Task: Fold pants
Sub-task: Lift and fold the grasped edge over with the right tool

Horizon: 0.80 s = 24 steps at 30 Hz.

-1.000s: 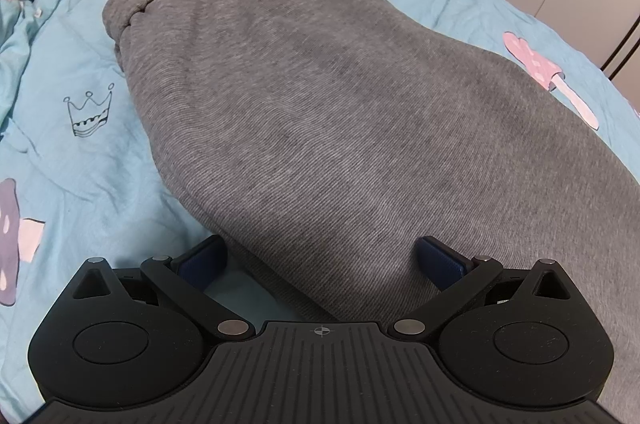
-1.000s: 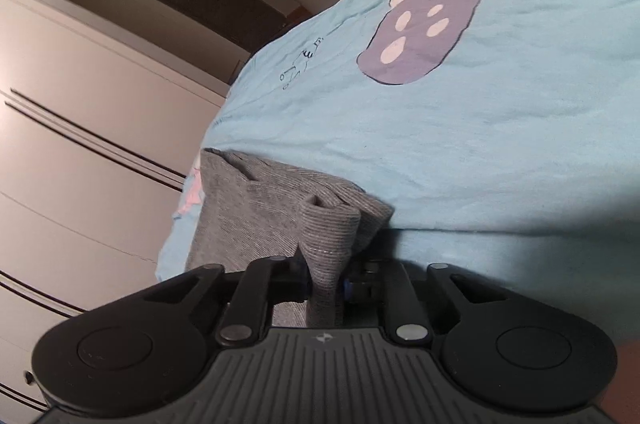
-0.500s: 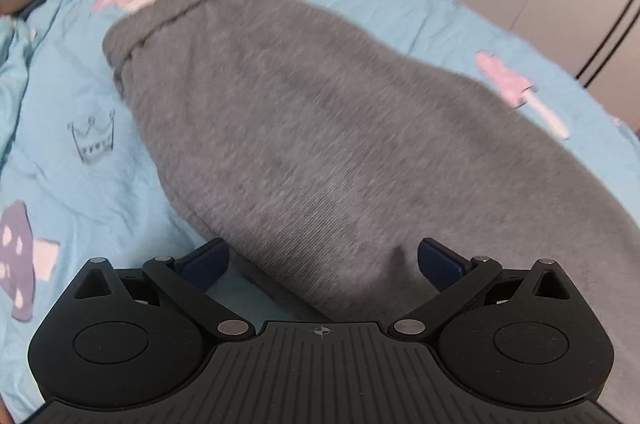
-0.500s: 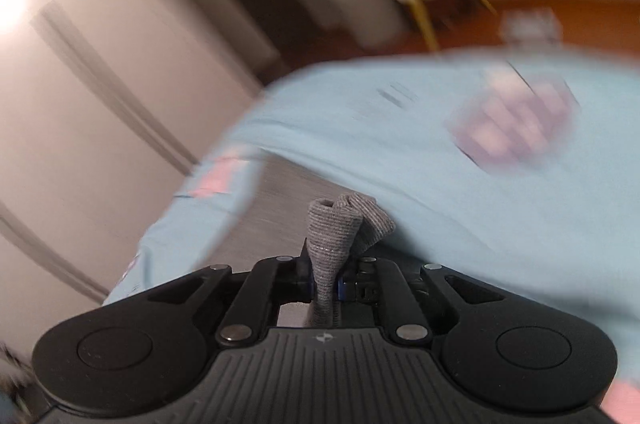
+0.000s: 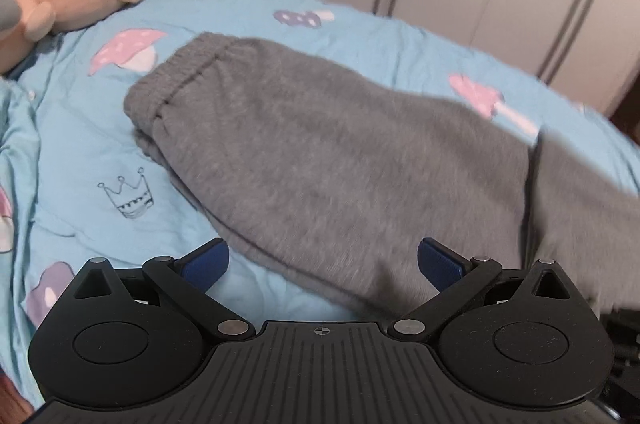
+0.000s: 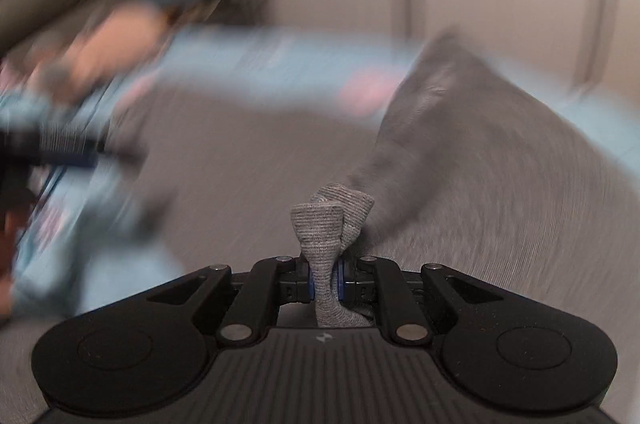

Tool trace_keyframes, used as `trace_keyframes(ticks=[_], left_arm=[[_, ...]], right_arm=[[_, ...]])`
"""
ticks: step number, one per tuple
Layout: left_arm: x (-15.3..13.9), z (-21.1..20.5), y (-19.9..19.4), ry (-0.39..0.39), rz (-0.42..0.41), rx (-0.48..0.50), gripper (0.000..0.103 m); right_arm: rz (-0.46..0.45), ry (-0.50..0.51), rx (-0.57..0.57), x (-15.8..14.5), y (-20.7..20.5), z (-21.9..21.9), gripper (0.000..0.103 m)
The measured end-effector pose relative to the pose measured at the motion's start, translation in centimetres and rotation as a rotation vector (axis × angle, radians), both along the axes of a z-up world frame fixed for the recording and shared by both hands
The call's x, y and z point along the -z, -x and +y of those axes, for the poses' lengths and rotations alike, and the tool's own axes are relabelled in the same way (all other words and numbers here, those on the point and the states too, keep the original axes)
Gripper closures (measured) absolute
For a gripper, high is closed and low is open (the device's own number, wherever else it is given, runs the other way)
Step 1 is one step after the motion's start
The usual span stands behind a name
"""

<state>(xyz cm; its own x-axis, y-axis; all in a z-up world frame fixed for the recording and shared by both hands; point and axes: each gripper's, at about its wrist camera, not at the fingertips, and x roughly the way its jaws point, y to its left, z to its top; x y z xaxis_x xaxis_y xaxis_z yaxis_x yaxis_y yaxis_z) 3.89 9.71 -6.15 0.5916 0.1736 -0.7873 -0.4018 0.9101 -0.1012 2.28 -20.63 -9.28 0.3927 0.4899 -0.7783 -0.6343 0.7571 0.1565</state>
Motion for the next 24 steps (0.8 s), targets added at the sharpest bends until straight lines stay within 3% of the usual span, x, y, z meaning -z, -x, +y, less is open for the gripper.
trace_keyframes(ticks=[1,3,5,7,9,11,16,18,20,24], left_arm=[[0.2,-0.4,-0.1,-0.002,0.004,0.028,0.000],[0.6,-1.1,-0.3,0.006,0.001,0.072,0.000],[0.9,-2.3,-1.0,0.038,0.006,0.112,0.000],[0.9,-3.5,-1.6,0.073,0.009,0.169,0.000],[0.8,-4.8,-2.2,0.102,0.008,0.239,0.000],[0.7,-5.9,-2.7,0.138,0.005,0.294,0.000],[1.5,-8.6,-4.6,0.286,0.059,0.393,0.000],[2.0,-9.7,-5.6,0.327,0.101,0.428,0.000],[2.4,-10.6,-6.3,0.310,0.133,0.418,0.000],[2.4,-11.5,-6.6,0.366,0.147,0.439,0.000]], right_arm=[[-0.050,0.008,-0.007,0.3,0.6,0.2,0.088],[-0.030,-0.031,0.002,-0.3,0.1,-0.3,0.085],[0.060,-0.088,0.051,-1.1,-1.1,-1.5,0.064],[0.066,-0.168,0.135,-2.4,-1.1,-3.5,0.023],[0.031,-0.286,0.261,-4.0,0.9,-6.9,0.009],[0.042,-0.418,0.403,-4.8,1.7,-10.8,0.008],[0.215,-0.748,0.864,-2.7,5.9,-22.1,0.008],[0.275,-0.855,0.938,-1.5,7.3,-24.2,0.010],[0.328,-0.868,0.978,-0.5,7.9,-25.2,0.011],[0.332,-0.825,0.934,-0.4,7.4,-23.6,0.034]])
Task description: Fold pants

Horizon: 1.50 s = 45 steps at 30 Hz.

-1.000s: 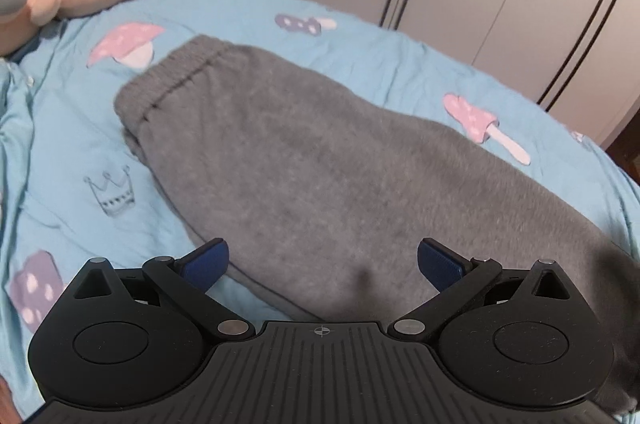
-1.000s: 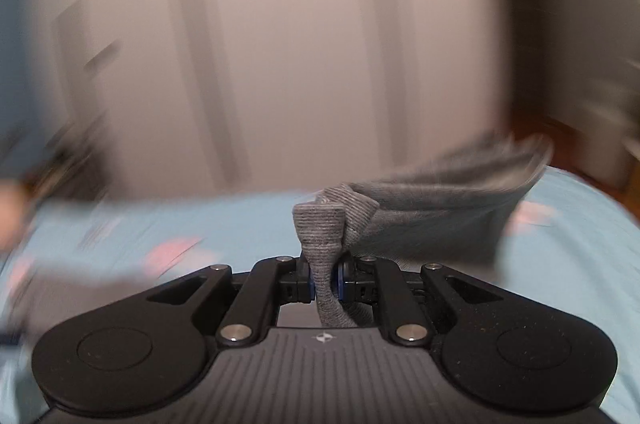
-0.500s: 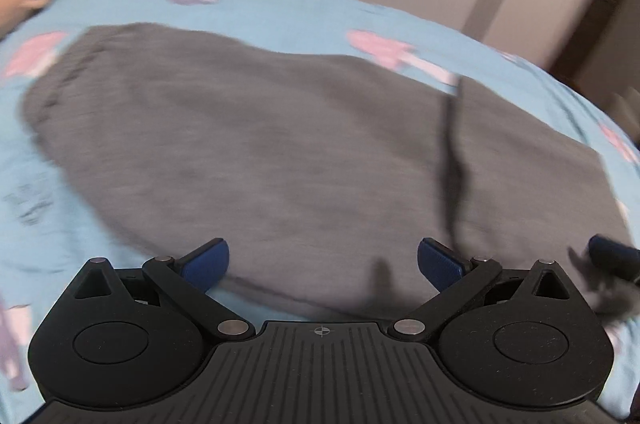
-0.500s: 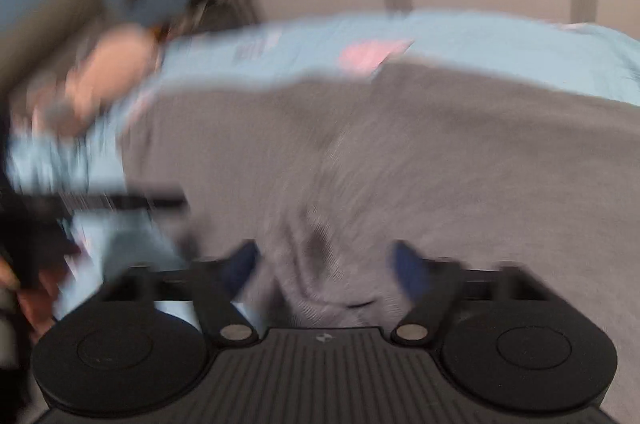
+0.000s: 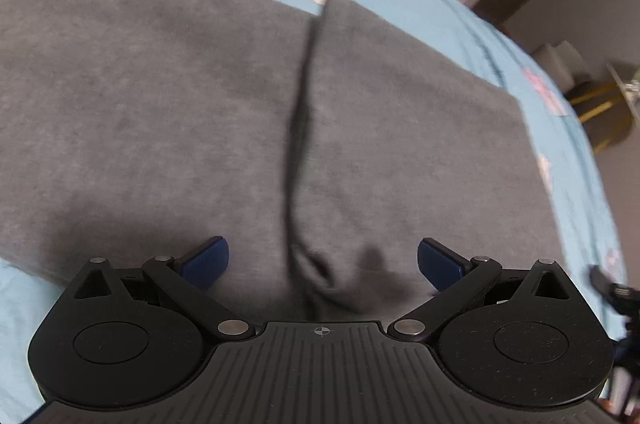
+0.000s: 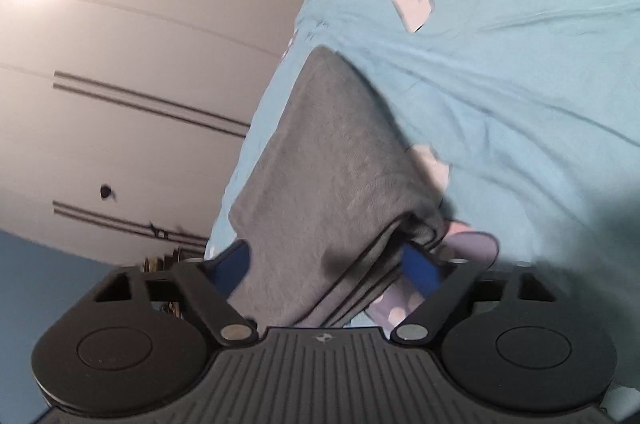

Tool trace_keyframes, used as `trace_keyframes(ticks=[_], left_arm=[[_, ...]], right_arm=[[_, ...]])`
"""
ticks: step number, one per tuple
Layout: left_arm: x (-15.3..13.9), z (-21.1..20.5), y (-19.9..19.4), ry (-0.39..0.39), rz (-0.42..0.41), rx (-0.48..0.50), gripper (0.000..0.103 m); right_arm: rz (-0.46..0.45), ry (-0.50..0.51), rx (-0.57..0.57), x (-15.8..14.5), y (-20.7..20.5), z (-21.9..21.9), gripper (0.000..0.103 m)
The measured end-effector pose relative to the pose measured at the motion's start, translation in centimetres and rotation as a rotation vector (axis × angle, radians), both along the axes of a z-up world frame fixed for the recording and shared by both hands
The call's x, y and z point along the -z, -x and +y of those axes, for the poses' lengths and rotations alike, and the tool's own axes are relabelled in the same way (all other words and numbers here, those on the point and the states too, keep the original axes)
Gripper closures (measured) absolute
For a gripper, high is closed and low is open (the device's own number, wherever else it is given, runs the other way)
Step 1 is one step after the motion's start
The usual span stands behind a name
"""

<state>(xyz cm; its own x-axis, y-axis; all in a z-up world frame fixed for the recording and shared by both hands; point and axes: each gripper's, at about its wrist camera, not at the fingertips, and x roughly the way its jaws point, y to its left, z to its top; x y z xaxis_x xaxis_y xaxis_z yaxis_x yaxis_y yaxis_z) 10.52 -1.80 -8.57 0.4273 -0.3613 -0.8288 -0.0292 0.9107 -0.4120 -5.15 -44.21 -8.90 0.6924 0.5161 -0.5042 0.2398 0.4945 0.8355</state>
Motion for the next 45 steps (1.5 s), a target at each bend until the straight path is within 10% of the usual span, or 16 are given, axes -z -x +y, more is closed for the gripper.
trace_keyframes(ticks=[4,14,20,45], left_arm=[[0.2,-1.2,-0.3,-0.068,0.022,0.019,0.000],[0.8,-2.7,-1.1,-0.155,0.028,0.027,0.016],[0.8,-2.6,-0.9,-0.182,0.015,0.000,0.038],[0.2,-0.4,0.1,0.005,-0.039,-0.016,0.050]], right_arm=[[0.060,0.063,0.012,1.2,-0.6,0.0,0.052],[0.027,-0.008,0.205,3.4,-0.6,0.1,0.049],[0.058,0.043,0.243,3.9,-0.4,0.1,0.091],[0.097,0.140,0.235,3.3,0.0,-1.9,0.077]])
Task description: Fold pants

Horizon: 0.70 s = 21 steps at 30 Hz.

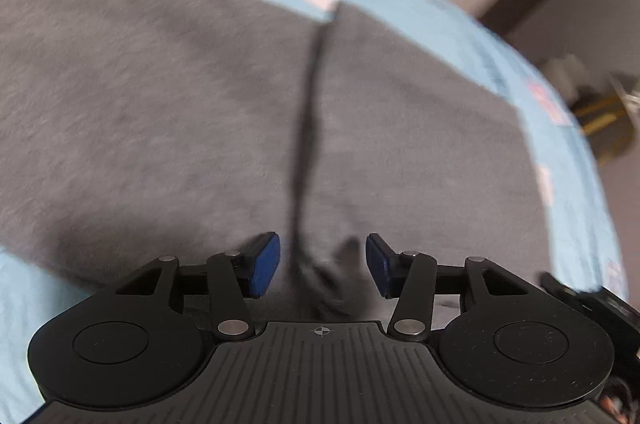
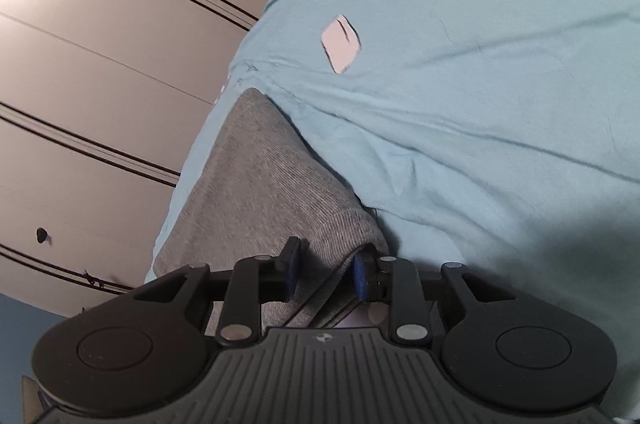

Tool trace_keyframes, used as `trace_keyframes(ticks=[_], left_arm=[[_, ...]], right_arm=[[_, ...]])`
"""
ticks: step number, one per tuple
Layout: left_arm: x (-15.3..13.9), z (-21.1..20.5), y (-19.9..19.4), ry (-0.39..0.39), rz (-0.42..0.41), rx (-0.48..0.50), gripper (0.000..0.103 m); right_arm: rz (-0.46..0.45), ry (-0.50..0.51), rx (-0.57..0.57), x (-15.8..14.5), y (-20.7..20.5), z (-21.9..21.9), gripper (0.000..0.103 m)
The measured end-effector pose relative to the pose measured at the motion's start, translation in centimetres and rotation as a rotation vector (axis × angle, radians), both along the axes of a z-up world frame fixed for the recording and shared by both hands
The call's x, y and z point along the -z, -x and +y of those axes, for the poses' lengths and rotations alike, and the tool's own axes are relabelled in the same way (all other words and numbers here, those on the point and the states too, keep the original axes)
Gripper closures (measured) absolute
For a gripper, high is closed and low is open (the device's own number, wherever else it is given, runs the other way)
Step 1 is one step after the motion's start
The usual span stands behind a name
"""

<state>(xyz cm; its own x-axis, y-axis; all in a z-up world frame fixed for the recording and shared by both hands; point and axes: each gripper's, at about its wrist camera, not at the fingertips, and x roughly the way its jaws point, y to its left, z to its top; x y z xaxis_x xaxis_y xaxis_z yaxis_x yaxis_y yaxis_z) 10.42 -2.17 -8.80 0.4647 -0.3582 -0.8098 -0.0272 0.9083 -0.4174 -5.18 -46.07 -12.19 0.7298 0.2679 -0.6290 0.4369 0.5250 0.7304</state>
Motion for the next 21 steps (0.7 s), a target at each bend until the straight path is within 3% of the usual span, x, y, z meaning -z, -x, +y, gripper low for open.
trace_keyframes(ticks=[2,4,6,9,12,14,15,17,18,21], left_arm=[[0.1,-0.5,-0.3,-0.003,0.005,0.050,0.048],[1.0,-0.5,-1.2,0.018,0.071,0.069,0.051],[1.4,0.3,-1.6,0.042,0.084,0.042,0.068],[1.7,1.3,-1.6,0.073,0.076,0.026,0.085],[0.9,2.3,-0.4,0.123,0.002,0.016,0.087],[-0.1,2.5,0.7,0.129,-0.079,0.033,0.087],[0.0,2.5,0.8,0.111,-0.078,0.046,0.087],[1.8,2.3,-0.1,0.063,0.032,0.049,0.087],[2.5,2.6,-0.7,0.090,0.077,0.034,0.087],[2.2,3.0,-0.8,0.103,0.073,0.026,0.081]], right_arm=[[0.000,0.017,-0.006,-0.1,0.0,0.4,0.076],[-0.004,0.037,-0.018,-0.3,0.0,0.6,0.073],[-0.010,0.053,-0.027,-0.3,-0.1,0.9,0.072],[-0.017,0.062,-0.026,-0.2,-0.1,1.1,0.071],[-0.023,0.072,-0.026,-0.5,0.1,1.2,0.075],[-0.055,0.067,-0.028,-0.7,0.4,1.1,0.083],[-0.060,0.066,-0.027,-0.9,0.4,1.2,0.084],[-0.030,0.087,-0.033,-0.7,0.3,1.2,0.084],[0.001,0.112,-0.042,-0.5,0.1,1.4,0.086],[0.015,0.174,-0.080,-0.8,-0.4,2.0,0.086]])
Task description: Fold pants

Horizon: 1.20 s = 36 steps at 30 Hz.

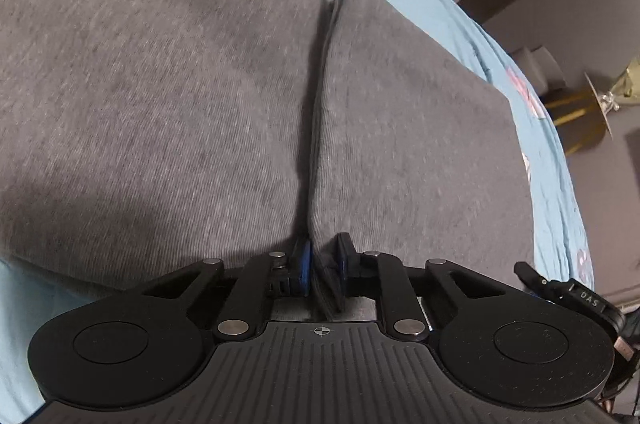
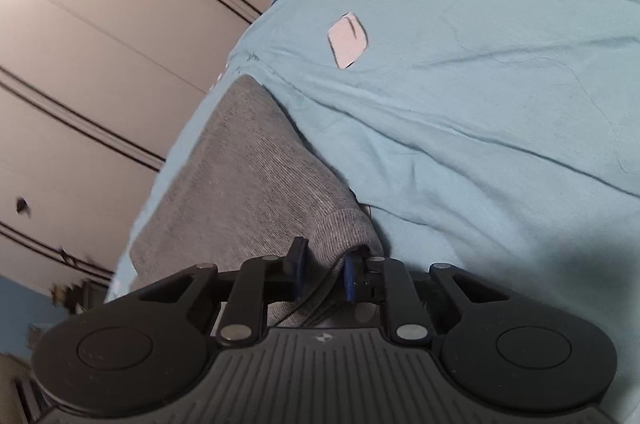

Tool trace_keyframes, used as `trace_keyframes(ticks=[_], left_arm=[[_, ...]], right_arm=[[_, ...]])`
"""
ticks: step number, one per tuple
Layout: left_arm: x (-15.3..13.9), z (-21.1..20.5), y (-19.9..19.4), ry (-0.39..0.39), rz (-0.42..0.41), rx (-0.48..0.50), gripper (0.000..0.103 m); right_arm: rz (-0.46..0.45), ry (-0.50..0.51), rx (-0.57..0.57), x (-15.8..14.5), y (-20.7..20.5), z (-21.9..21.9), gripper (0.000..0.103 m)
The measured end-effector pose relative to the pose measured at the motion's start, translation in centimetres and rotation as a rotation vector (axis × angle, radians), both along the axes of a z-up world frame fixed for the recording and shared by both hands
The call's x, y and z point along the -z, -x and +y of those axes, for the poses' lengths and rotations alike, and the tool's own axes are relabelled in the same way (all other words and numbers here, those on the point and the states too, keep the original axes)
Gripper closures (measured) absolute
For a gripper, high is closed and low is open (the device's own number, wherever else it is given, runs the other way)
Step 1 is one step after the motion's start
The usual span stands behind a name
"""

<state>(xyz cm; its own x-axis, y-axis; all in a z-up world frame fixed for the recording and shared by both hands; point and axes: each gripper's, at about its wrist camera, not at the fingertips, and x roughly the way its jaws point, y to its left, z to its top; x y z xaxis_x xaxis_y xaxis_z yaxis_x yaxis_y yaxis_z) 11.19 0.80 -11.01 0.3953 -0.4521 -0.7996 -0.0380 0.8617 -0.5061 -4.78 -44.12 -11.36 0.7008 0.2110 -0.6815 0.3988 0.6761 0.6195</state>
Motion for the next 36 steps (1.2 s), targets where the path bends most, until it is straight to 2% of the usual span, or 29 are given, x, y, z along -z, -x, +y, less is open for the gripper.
trace_keyframes(ticks=[3,4,5,7,8,9,12,15,16,17,18,19,20,23,26,28,30,31,32,33,34,35,36], left_arm=[[-0.8,0.9,1.0,-0.001,-0.018,-0.029,0.070],[-1.2,1.3,1.5,-0.007,-0.033,-0.042,0.070],[-1.6,1.5,1.9,-0.024,-0.054,-0.056,0.069],[-2.7,1.9,2.3,-0.076,-0.088,-0.078,0.068],[-3.3,1.7,2.2,-0.099,-0.113,-0.072,0.061],[-3.7,1.6,1.5,-0.109,-0.128,-0.061,0.054],[-4.0,0.7,-0.7,-0.105,-0.131,-0.048,0.058],[-3.9,-0.4,-2.7,-0.060,-0.161,-0.037,0.055],[-3.6,-0.9,-3.2,-0.076,-0.156,-0.031,0.055],[-3.1,-1.7,-3.8,-0.130,-0.139,-0.016,0.055],[-2.5,-2.4,-4.3,-0.214,-0.122,-0.013,0.054],[-1.9,-2.8,-4.6,-0.283,-0.113,-0.013,0.046],[-1.3,-3.0,-4.6,-0.303,-0.120,-0.006,0.043],[-1.3,-2.2,-4.0,-0.284,-0.144,-0.028,0.038],[-1.4,-0.9,-3.3,-0.279,-0.153,-0.055,0.034],[-1.7,0.3,-2.8,-0.311,-0.166,-0.086,0.035],[-1.8,1.7,-2.0,-0.360,-0.160,-0.137,0.038],[-1.9,2.7,-1.5,-0.359,-0.164,-0.157,0.038],[-2.1,3.8,-0.9,-0.334,-0.173,-0.180,0.033],[-2.3,5.1,-0.3,-0.311,-0.173,-0.205,0.025],[-2.5,6.2,0.3,-0.295,-0.171,-0.236,0.021],[-2.6,7.5,1.0,-0.295,-0.167,-0.276,0.016],[-2.6,8.3,1.4,-0.308,-0.165,-0.309,0.016]], right_arm=[[0.026,0.015,-0.031,-1.3,0.0,-0.1,0.075],[0.030,-0.005,-0.023,-1.7,0.4,-0.4,0.070],[0.039,-0.023,-0.007,-2.2,1.0,-0.7,0.067],[0.023,0.010,-0.016,-3.6,2.1,-0.6,0.052],[0.010,0.041,-0.034,-4.5,2.3,-0.4,0.051],[-0.014,0.070,-0.050,-5.3,2.5,-0.1,0.051],[-0.094,0.165,-0.116,-7.2,2.3,1.2,0.051],[-0.160,0.235,-0.180,-6.6,1.0,2.6,0.052],[-0.151,0.239,-0.191,-5.6,0.5,2.9,0.054],[-0.106,0.235,-0.195,-4.7,0.0,3.0,0.055],[-0.068,0.224,-0.191,-3.5,-0.5,3.1,0.058],[-0.057,0.227,-0.195,-2.7,-0.7,3.1,0.062],[-0.061,0.253,-0.205,-2.3,-0.8,3.2,0.063],[-0.077,0.325,-0.252,-2.4,-1.2,3.9,0.060],[-0.106,0.343,-0.288,-2.2,-1.0,4.7,0.045],[-0.123,0.349,-0.318,-2.2,-1.4,5.5,0.028],[-0.133,0.367,-0.358,-2.3,-1.3,6.0,0.018],[-0.135,0.382,-0.372,-2.3,-1.4,6.3,0.015],[-0.135,0.393,-0.379,-2.2,-1.4,6.5,0.014],[-0.138,0.396,-0.386,-2.2,-1.5,6.7,0.011],[-0.141,0.396,-0.393,-2.1,-1.5,6.8,0.007],[-0.142,0.397,-0.401,-2.1,-1.6,7.0,0.005],[-0.138,0.412,-0.402,-2.0,-1.7,7.3,0.005]])
